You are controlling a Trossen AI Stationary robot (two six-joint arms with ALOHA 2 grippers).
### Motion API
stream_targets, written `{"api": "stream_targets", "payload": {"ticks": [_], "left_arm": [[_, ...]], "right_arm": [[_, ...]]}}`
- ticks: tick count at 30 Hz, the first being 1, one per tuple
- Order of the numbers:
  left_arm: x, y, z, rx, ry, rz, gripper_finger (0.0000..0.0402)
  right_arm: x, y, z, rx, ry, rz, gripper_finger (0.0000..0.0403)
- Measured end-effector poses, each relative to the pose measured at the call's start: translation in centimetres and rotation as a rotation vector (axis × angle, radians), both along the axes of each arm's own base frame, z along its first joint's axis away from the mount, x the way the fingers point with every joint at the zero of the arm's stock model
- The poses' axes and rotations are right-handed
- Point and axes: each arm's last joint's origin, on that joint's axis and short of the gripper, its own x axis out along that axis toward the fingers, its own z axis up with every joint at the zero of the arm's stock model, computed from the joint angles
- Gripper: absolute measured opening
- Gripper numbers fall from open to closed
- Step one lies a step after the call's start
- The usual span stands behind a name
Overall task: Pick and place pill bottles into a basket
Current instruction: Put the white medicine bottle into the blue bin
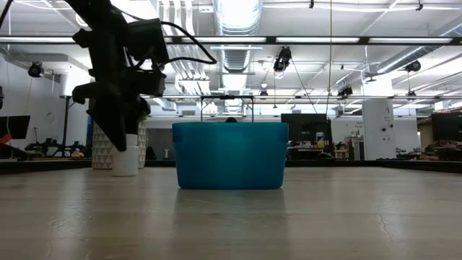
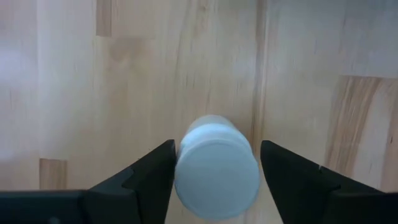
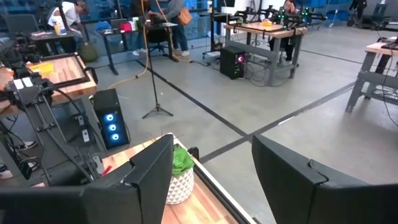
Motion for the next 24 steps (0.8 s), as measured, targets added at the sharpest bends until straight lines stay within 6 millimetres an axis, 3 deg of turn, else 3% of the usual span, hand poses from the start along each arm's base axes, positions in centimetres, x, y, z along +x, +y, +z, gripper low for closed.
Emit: {"api": "stream_targets", "payload": {"ticks": [8, 13, 19, 24], "left_arm": [[0.0, 0.0, 0.1, -0.010, -0.004, 0.026, 0.0154], [0.1, 0.0, 0.5, -0.023, -0.013, 0.051, 0.0152], [0.8, 0.1, 3.0, -0.025, -0.075, 0.072, 0.0154], [1.6, 0.2, 6.3, -0.015, -0.145, 0.066, 0.0155]], "right_arm": [[0.0, 0.1, 0.0, 0.017, -0.009, 0.021, 0.0210], [0.1, 0.2, 0.0, 0.029, -0.013, 0.049, 0.0210], [0.0, 0.3, 0.1, 0.052, -0.027, 0.083, 0.0210], [-0.7, 0.4, 0.6, 0.052, -0.048, 0.083, 0.0210]]}}
